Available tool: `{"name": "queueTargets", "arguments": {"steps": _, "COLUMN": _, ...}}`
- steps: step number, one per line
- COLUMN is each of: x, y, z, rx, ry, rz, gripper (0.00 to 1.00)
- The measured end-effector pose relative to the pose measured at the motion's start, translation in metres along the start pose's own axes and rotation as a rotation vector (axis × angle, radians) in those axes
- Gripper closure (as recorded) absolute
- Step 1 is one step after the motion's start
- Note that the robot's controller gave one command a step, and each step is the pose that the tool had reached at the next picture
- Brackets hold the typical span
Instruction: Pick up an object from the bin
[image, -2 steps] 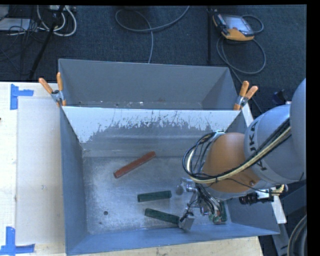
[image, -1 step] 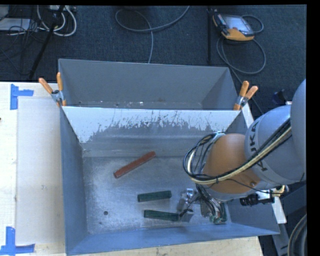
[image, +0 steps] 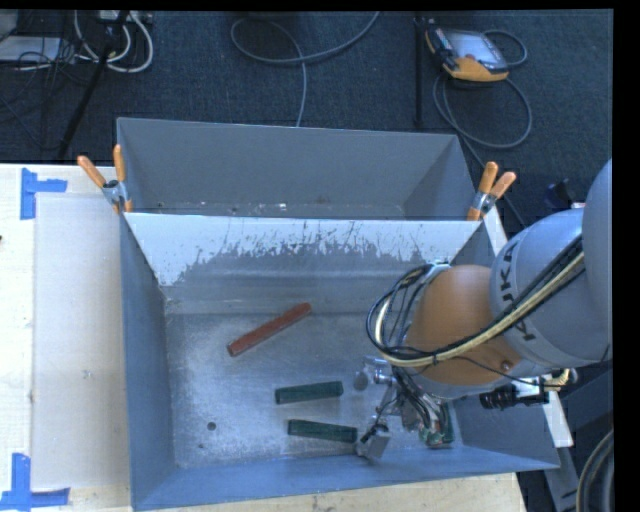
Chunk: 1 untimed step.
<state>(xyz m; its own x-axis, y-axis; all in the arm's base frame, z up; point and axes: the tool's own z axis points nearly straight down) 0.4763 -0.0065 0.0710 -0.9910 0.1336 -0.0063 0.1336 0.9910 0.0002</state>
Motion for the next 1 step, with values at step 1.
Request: {"name": "queueTargets", "arguments": {"steps": 1, "x": 0.0027, "y": -0.0002, "z": 0.0015, "rx": 0.001, "ry": 0.007, "rz": -0.003, "gripper": 1.0}}
